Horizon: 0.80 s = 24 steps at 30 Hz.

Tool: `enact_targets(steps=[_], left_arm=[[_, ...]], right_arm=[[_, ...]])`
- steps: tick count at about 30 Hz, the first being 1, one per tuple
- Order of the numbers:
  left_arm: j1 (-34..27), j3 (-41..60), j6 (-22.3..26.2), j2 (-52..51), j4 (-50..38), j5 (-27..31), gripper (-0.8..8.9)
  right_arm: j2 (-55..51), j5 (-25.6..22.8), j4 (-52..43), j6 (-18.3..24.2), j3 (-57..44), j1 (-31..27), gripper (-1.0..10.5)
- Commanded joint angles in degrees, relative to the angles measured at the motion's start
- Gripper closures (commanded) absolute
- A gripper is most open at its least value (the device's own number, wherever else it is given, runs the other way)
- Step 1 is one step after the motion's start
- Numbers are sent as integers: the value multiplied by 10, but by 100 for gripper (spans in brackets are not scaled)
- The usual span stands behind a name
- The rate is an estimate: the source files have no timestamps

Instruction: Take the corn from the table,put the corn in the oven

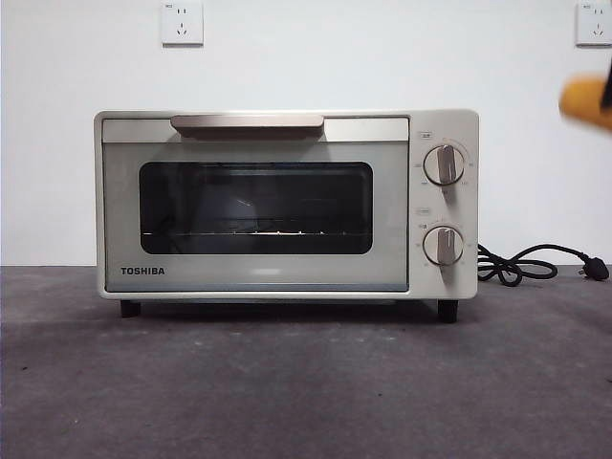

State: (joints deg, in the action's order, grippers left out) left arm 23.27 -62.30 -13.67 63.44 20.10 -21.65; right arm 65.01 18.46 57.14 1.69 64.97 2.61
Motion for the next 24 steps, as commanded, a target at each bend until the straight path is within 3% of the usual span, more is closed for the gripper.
enact_targets(steps=[1,11,24], left_arm=[[13,-2,23,24,-5,18,819],[37,-18,49,77,-14,97,819],[57,-39,54,153,-14,102,819]], right_arm=[[-37,14,-1,7,16,1,961],[-126,17,26,2,50,1,961],[-154,18,43,0,53,1,961]])
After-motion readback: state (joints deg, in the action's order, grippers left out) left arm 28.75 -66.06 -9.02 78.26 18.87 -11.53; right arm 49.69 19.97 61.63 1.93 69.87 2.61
